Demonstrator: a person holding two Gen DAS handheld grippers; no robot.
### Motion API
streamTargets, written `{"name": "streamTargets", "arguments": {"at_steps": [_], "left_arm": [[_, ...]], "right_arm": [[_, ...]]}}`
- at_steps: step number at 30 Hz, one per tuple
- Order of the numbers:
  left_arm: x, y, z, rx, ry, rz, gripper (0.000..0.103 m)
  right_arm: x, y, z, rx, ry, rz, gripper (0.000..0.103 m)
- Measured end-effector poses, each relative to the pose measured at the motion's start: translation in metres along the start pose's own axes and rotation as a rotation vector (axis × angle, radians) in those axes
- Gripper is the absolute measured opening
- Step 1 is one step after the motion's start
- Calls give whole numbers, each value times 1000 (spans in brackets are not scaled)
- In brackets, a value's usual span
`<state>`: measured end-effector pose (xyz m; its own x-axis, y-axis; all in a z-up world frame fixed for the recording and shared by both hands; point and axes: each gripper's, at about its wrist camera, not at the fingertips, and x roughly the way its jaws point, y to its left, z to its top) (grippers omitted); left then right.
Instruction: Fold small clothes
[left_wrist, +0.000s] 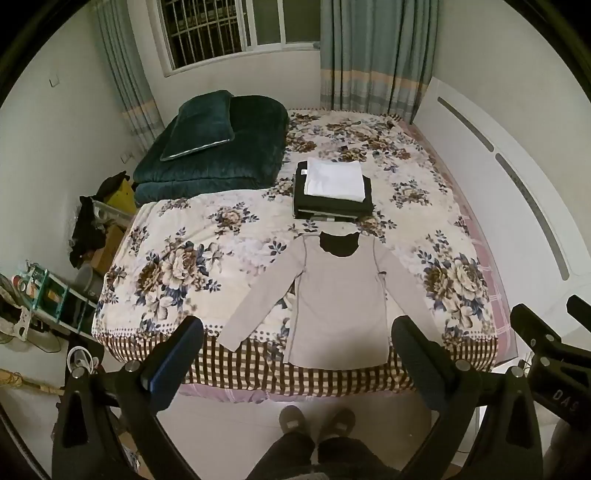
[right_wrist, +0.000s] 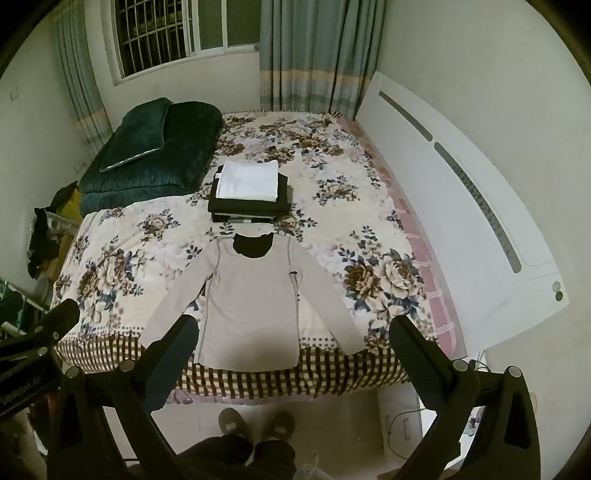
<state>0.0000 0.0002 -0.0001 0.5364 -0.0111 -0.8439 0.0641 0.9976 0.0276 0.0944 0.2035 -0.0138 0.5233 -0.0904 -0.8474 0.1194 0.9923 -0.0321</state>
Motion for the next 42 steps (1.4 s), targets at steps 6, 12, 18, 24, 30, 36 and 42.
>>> {"name": "streamTargets", "arguments": {"at_steps": [6,12,18,24,30,36,42], "left_arm": [[0,0,0,2,1,6,103],[0,0,0,3,-5,8,103],[0,0,0,1,-6,7,103],[0,0,0,-2,-8,6,103],[0,0,0,-3,-12,4,103],[-7,-6,8,-2,-14,0,103],[-10,-8,13,-4,-17,-2,103]], "right_arm": [[-2,0,0,-1,-9,0,103],[-4,-1,1,-1,-12,1,103],[-6,-1,1,-3,-13,2,103],[-9,-1,2,-5,-18,-2,103],[-13,-6,8,-4,-22,1,103],[-15,-7,12,-6,-24,1,103],[-14,-4,6,-5,-29,-1,103]]}}
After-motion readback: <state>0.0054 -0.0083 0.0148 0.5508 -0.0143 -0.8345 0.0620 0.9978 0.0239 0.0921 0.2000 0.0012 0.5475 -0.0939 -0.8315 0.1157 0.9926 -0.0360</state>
